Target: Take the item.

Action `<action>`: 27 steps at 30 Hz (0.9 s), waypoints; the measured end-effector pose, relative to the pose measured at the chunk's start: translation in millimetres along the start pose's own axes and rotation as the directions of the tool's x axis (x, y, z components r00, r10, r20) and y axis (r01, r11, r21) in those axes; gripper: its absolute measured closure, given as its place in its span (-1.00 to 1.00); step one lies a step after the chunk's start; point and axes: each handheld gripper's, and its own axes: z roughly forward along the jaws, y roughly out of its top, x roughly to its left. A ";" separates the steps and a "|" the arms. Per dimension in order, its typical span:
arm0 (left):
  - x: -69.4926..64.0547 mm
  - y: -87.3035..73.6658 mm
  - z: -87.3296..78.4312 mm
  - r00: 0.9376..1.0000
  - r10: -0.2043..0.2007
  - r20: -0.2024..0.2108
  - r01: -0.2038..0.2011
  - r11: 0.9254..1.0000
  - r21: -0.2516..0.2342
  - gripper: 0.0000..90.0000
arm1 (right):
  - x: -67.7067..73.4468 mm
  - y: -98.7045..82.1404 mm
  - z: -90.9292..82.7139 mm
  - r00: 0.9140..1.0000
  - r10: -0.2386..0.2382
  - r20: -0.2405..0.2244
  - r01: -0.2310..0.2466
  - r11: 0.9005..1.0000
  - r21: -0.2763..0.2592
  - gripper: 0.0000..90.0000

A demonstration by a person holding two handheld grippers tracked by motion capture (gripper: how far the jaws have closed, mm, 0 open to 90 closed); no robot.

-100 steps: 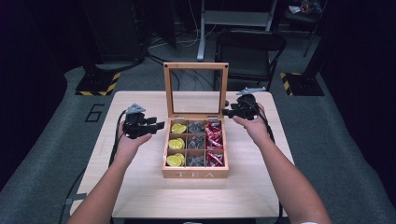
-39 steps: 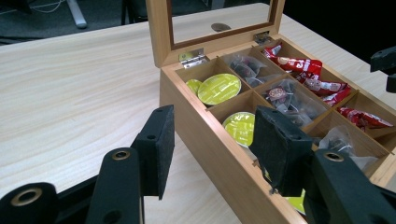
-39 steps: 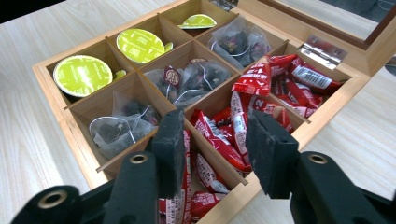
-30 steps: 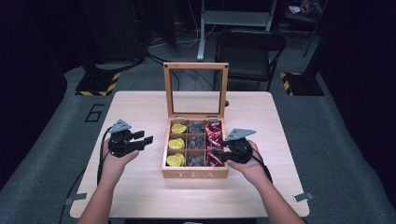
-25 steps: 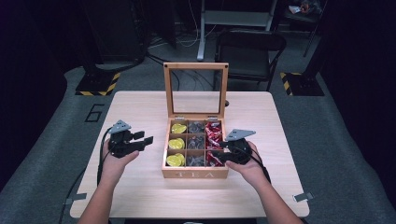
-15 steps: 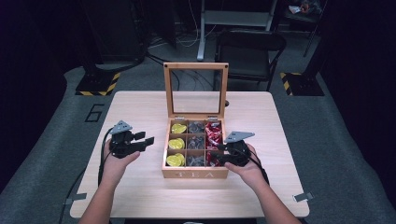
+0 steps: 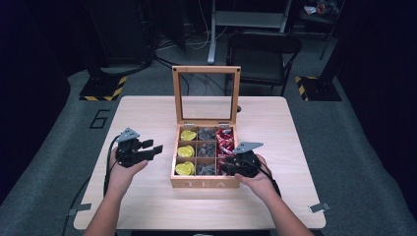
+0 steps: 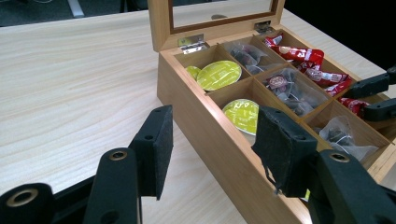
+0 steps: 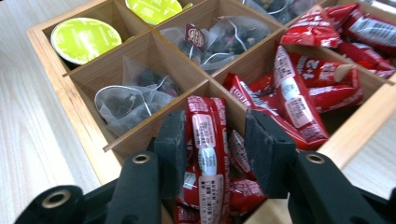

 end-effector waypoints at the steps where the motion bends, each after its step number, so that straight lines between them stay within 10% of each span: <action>1: 0.0 0.0 0.1 1.000 -0.001 0.000 0.001 1.000 0.000 0.04 | 0.2 -0.1 1.3 1.000 -0.002 -0.006 0.002 1.000 0.004 0.33; 27: 2.2 -0.4 -2.0 1.000 -0.011 0.000 0.011 1.000 -0.006 0.04 | 1.8 0.4 -2.6 1.000 -0.030 -0.007 0.030 0.999 -0.018 0.69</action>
